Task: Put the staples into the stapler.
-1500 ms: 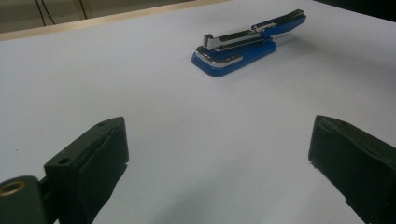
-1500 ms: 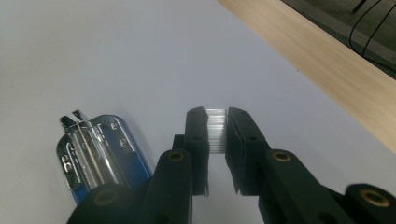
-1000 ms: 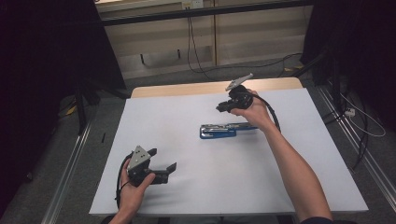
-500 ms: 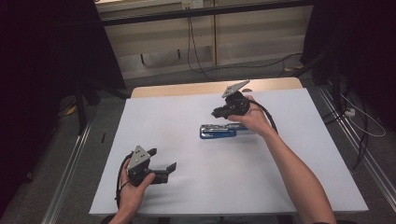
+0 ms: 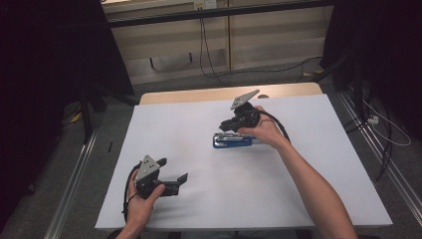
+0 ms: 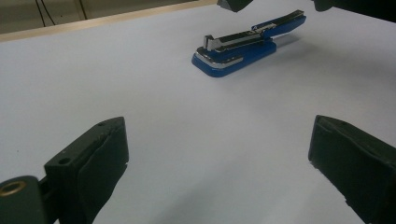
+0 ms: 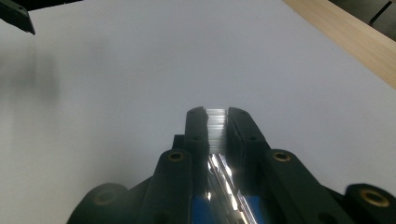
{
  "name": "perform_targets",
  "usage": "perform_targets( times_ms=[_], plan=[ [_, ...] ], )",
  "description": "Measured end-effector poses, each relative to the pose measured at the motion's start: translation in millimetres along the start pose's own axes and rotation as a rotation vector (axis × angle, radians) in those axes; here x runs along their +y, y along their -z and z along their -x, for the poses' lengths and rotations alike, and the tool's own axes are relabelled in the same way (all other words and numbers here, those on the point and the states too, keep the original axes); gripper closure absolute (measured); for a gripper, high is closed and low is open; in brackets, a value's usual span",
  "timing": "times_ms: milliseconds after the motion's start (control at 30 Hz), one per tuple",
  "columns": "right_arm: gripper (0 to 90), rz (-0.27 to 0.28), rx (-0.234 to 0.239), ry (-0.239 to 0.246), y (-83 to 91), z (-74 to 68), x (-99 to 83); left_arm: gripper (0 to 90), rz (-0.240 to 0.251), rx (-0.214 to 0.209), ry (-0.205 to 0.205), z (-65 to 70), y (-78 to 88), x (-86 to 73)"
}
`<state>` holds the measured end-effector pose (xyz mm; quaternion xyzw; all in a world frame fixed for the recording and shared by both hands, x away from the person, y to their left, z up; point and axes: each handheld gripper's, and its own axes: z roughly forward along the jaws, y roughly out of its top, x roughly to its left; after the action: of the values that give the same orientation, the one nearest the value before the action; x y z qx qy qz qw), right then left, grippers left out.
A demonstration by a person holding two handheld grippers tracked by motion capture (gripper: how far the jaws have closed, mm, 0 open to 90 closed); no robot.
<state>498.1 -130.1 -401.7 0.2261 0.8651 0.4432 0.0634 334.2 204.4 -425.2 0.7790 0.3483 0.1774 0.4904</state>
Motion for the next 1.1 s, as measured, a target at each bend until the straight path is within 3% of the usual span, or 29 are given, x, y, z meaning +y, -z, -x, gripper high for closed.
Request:
perform_targets(
  times_ms=[300, 567, 700, 1100],
  plan=[
    [78.9, -0.017, 0.023, 0.039, -9.4, -1.6, 1.7, 5.1, -0.005, 0.0, -0.005, 0.0, -0.2, 0.3],
    [78.9, -0.077, 0.024, 0.117, -15.1, -0.2, 5.2, 5.1, -0.012, -0.01, -0.011, 1.4, -2.5, -0.4],
    [78.9, -0.074, 0.044, 0.143, -15.7, 2.8, 7.0, 5.1, -0.012, -0.014, -0.01, 2.6, -2.8, 0.4],
    [78.9, -0.1, 0.096, 0.175, -17.1, 10.1, -1.7, 5.1, -0.016, -0.011, -0.013, 1.4, -3.1, -0.1]
  ],
)
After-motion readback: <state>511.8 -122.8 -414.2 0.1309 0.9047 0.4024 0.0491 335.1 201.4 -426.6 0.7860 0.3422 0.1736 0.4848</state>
